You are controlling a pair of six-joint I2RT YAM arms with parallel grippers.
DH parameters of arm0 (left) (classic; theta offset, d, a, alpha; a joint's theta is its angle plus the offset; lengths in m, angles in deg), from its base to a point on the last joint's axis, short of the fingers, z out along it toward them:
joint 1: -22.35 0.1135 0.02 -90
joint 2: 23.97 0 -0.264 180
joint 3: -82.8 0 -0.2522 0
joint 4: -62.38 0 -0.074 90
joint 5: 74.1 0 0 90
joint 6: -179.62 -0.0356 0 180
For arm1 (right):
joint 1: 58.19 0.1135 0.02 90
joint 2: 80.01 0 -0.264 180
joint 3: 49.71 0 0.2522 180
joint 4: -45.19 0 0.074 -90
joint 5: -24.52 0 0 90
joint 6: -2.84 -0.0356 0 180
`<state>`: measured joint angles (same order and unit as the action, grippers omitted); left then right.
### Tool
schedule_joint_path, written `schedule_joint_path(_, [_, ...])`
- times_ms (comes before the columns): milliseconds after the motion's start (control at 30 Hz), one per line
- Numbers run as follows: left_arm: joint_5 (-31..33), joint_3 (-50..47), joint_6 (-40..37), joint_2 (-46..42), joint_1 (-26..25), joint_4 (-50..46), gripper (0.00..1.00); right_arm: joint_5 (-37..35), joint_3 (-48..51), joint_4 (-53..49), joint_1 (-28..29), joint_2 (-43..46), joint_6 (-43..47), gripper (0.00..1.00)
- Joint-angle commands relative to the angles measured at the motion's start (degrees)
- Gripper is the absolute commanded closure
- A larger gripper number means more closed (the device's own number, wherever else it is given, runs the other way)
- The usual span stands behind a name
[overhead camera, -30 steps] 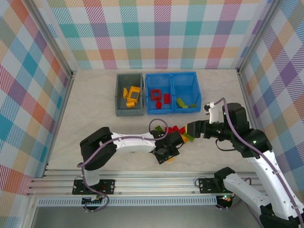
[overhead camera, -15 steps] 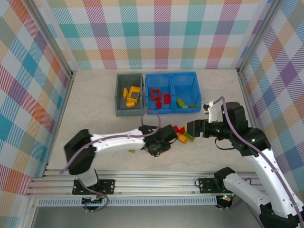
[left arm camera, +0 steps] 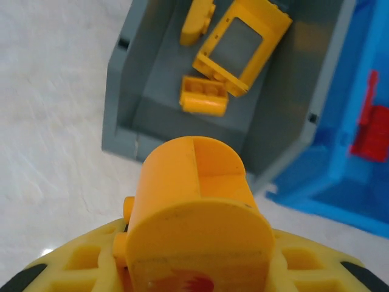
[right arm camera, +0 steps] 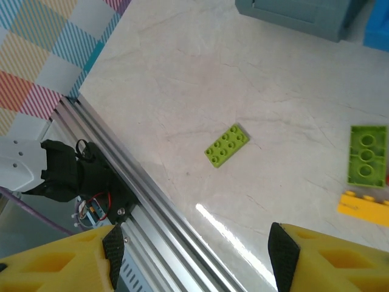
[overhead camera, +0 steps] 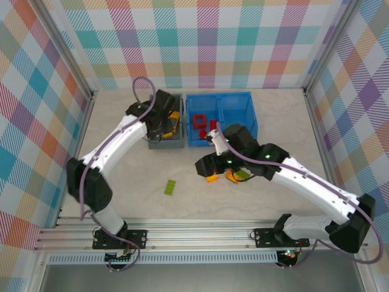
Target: Sort the legos into containers by color
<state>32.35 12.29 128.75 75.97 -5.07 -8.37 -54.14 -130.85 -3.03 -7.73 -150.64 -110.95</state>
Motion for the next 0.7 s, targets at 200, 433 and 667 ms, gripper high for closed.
schedule_joint_path(200, [10.83, 17.88, -12.0, 21.56, 2.68, -8.95, 0.72, -6.86, 0.34, 11.77, 3.88, -3.42, -3.95, 0.34])
schedule_joint_path(433, [14.31, 19.75, -11.11, 26.32, 2.83, -9.62, 0.7, -7.43, 7.86, 22.26, 3.87, 0.01, -4.92, 0.3])
schedule_joint_path(667, [13.12, 18.82, -11.04, 27.94, 2.81, -9.14, 0.55, -7.15, 8.53, 22.06, 3.86, -0.52, -6.0, 0.3])
